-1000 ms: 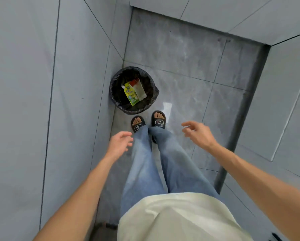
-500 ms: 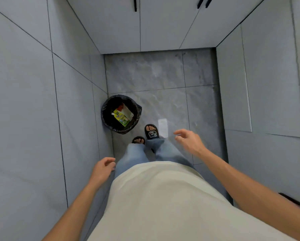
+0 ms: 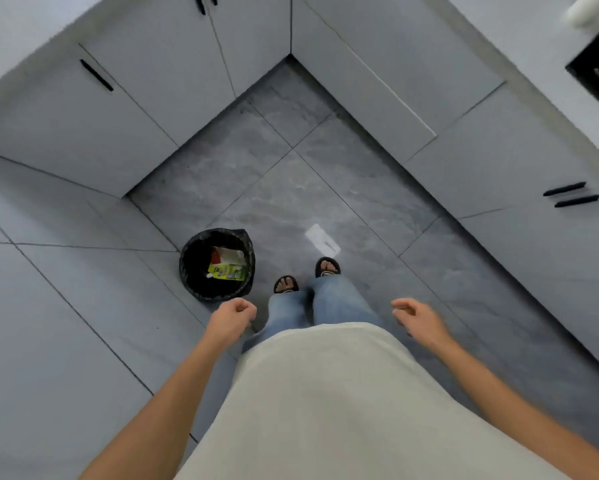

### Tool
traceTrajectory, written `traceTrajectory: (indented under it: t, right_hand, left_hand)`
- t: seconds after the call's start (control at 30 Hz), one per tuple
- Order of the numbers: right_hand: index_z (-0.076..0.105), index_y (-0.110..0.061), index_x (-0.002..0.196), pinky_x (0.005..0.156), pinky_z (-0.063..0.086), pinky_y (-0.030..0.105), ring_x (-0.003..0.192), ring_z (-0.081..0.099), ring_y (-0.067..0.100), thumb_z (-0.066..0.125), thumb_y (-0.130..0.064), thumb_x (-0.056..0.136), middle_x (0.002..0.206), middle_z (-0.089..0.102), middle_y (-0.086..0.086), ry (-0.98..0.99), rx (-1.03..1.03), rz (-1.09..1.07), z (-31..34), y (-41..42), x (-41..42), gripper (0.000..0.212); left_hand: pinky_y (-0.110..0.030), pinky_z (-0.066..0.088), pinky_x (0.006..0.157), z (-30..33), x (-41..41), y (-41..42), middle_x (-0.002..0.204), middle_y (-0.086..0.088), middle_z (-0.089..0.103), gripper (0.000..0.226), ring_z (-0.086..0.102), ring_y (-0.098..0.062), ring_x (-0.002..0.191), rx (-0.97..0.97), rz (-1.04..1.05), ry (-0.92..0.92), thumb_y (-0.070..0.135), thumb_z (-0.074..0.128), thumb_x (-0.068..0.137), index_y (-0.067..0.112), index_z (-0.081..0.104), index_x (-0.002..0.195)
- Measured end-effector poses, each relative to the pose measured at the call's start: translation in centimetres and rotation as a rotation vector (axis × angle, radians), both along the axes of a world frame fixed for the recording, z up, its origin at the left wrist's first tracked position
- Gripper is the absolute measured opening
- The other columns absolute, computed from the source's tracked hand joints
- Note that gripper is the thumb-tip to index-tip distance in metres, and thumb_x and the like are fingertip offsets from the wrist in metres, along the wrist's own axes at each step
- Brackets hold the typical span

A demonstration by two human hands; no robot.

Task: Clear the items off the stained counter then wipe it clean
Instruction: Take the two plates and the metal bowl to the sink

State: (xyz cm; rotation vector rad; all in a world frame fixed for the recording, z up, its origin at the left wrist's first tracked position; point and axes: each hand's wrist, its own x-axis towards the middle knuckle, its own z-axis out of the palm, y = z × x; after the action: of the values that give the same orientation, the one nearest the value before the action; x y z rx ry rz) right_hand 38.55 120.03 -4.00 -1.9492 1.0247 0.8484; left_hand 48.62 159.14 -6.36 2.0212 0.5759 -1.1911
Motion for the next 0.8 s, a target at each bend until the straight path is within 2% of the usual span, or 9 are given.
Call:
traceTrajectory:
  t: [0.2, 0.3, 0.37, 0.5, 0.63, 0.73, 0.8]
  right_hand:
    - [0.072, -0.007, 0.123, 0.093, 0.053, 0.043, 0.097, 0.065, 0.024, 0.067, -0.010, 0.098, 0.113, 0.076, 0.014, 0.079, -0.035, -0.401, -0.1, -1.1, -14.0, 0.026]
    - [0.073, -0.004, 0.118, 0.090, 0.056, 0.050, 0.090, 0.069, 0.033, 0.066, -0.008, 0.098, 0.107, 0.076, 0.023, 0.130, -0.002, -0.576, -0.5, -0.9, -19.0, 0.022]
    - [0.074, -0.002, 0.115, 0.091, 0.055, 0.047, 0.089, 0.069, 0.033, 0.066, -0.009, 0.098, 0.105, 0.076, 0.024, 0.131, 0.015, -0.662, -0.6, -0.9, -21.5, 0.020]
    - [0.076, -0.011, 0.119, 0.098, 0.049, 0.034, 0.109, 0.071, 0.027, 0.067, -0.020, 0.099, 0.115, 0.077, 0.011, 0.109, 0.047, -0.776, -0.5, -2.6, -24.8, 0.024]
    - [0.076, -0.014, 0.118, 0.092, 0.057, 0.042, 0.100, 0.073, 0.031, 0.066, -0.019, 0.099, 0.105, 0.078, 0.008, 0.010, 0.054, -0.975, -1.0, -6.1, -26.9, 0.022]
    - [0.075, -0.014, 0.121, 0.096, 0.057, 0.043, 0.103, 0.073, 0.028, 0.067, -0.019, 0.099, 0.110, 0.077, 0.009, -0.068, 0.021, -1.065, -1.0, -9.8, -27.7, 0.024]
    - [0.075, -0.018, 0.120, 0.098, 0.056, 0.041, 0.104, 0.072, 0.025, 0.067, -0.021, 0.098, 0.114, 0.077, 0.007, -0.117, 0.000, -1.119, -1.0, -12.4, -28.1, 0.023]
  left_hand:
    - [-0.049, 0.060, 0.088, 1.6, 4.4, -9.7, 0.088, -0.003, 0.076, 0.013, 0.070, -0.027, 0.088, -0.063, -0.380, -0.093, 0.027, 0.065, 0.100, 0.020, 0.072, 0.092]
    - [-0.047, 0.060, 0.081, 2.3, 5.2, -15.6, 0.067, 0.007, 0.071, 0.022, 0.067, -0.024, 0.076, -0.089, -0.573, -0.114, 0.023, 0.067, 0.099, 0.021, 0.069, 0.077]
    - [-0.041, 0.055, 0.075, 2.4, 5.0, -19.5, 0.059, 0.011, 0.069, 0.026, 0.064, -0.019, 0.068, -0.100, -0.680, -0.096, 0.019, 0.065, 0.099, 0.022, 0.068, 0.074]
    - [-0.035, 0.050, 0.077, 2.3, 3.7, -26.3, 0.080, 0.001, 0.073, 0.019, 0.066, -0.021, 0.077, -0.064, -0.870, -0.066, 0.014, 0.063, 0.097, 0.016, 0.072, 0.081]
    - [-0.031, 0.050, 0.066, 1.7, 2.4, -30.6, 0.077, 0.002, 0.075, 0.018, 0.069, -0.021, 0.071, 0.010, -0.999, -0.084, 0.007, 0.061, 0.093, 0.014, 0.073, 0.082]
    - [-0.032, 0.048, 0.066, 1.3, 1.8, -33.0, 0.082, -0.005, 0.074, 0.024, 0.068, -0.023, 0.072, 0.063, -1.052, -0.047, 0.001, 0.056, 0.095, 0.012, 0.070, 0.079]
    - [-0.029, 0.044, 0.060, 1.3, 1.5, -34.8, 0.077, -0.002, 0.072, 0.025, 0.063, -0.020, 0.066, 0.124, -1.109, -0.020, 0.002, 0.052, 0.097, 0.012, 0.068, 0.081]
